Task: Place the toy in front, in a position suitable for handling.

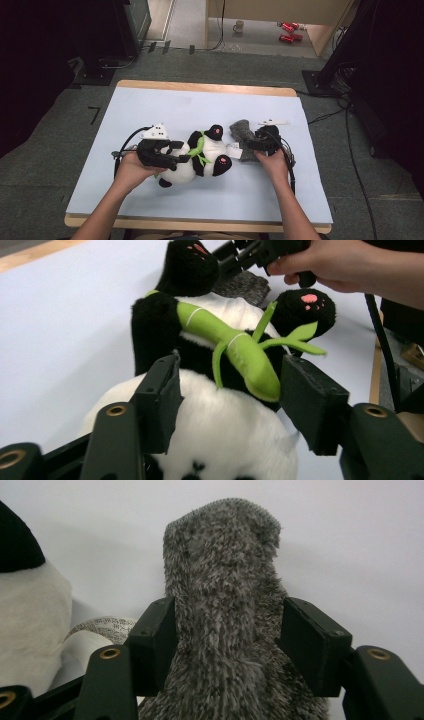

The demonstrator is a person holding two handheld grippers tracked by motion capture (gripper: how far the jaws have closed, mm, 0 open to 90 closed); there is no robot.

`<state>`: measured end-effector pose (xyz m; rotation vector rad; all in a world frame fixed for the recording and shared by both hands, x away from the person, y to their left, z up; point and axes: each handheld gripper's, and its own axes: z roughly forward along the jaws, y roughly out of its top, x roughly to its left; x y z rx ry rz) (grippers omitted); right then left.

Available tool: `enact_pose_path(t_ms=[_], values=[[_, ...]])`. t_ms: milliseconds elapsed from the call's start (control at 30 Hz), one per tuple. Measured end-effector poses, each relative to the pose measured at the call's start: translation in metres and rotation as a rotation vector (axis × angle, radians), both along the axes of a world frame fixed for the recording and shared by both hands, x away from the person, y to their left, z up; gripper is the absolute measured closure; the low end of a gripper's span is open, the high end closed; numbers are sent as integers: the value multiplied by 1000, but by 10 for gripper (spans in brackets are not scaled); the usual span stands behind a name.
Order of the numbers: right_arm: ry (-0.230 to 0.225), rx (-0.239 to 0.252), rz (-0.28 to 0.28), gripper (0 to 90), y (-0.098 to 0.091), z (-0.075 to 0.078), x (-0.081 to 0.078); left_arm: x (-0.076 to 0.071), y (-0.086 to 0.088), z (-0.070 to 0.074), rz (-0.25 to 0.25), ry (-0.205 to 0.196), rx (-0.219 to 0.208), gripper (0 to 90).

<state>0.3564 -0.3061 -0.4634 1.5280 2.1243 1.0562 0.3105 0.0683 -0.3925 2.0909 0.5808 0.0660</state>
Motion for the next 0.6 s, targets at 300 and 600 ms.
enact_pose_path(t_ms=[300,600], values=[[40,-26,19,453,7,-10,6,-4,32,0,99,-30,-17,369],[60,-63,24,572,9,-18,12,-13,60,-17,182,-13,-28,357]])
